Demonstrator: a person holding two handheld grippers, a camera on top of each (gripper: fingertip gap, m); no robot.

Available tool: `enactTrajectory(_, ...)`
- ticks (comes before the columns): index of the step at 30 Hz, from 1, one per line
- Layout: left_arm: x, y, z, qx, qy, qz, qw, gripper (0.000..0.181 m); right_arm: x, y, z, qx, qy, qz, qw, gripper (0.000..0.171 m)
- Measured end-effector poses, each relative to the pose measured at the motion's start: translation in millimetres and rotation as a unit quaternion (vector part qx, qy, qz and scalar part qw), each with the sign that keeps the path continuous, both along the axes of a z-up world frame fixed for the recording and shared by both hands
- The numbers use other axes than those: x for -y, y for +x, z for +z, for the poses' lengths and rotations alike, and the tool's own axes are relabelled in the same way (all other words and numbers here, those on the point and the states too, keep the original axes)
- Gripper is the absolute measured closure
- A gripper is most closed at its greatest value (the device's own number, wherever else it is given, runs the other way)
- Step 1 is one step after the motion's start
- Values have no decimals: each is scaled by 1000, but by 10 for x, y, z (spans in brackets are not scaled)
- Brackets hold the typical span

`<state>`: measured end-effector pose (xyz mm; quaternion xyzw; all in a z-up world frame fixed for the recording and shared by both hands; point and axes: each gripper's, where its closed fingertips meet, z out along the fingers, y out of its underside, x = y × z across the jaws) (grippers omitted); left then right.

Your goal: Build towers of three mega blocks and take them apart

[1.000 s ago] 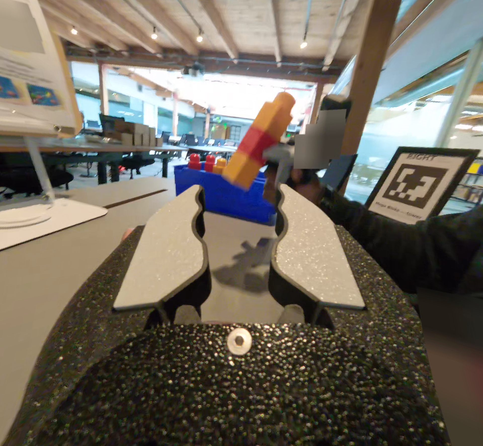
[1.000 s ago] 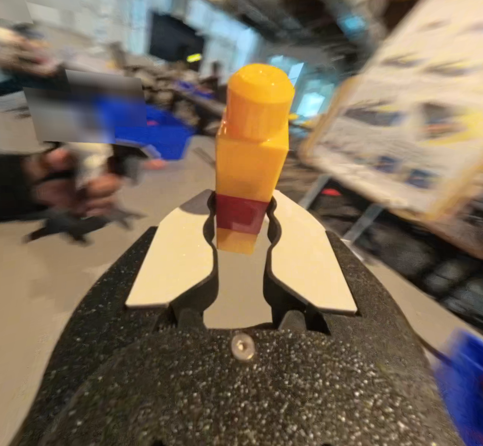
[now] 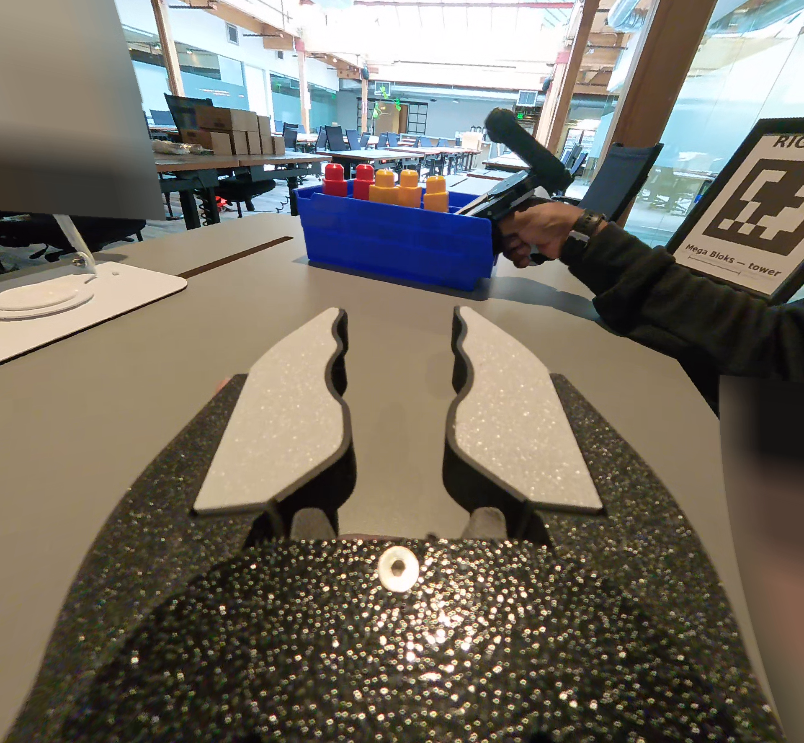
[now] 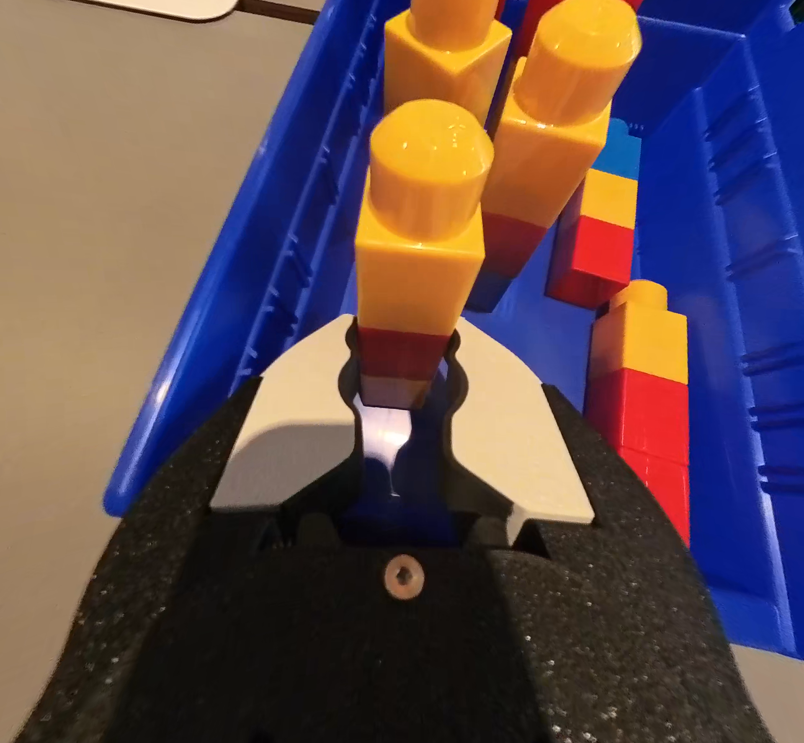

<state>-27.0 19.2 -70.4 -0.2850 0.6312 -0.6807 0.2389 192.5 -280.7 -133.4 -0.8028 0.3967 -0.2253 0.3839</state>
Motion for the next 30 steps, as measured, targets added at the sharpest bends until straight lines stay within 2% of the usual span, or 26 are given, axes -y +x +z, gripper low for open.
enactTrajectory(7, 8, 0, -14, -1, 8, 0, 1000, 136, 6, -45, 76, -5, 41, 15, 999, 124)
enactTrajectory(16, -13, 5, -12, -1, 9, 3, 1000, 136, -34, -107, 497, 66, 124, 60, 988, 114)
enactTrajectory(22, -14, 2, -9, 0, 10, 3, 1000, 136, 80, -135, 736, 111, 145, 65, 981, 103)
enactTrajectory(26, -48, 4, 18, 4, 7, 9, 1000, 136, 335, -203, 1258, 211, 178, 34, 960, 93)
enactTrajectory(28, -80, 13, 34, 6, 5, 16, 1000, 136, 408, -399, 1717, 296, 236, 36, 925, 99)
enactTrajectory(30, -110, 33, 30, 7, 9, 26, 1000, 136, 292, -769, 2145, 363, 298, 85, 879, 111)
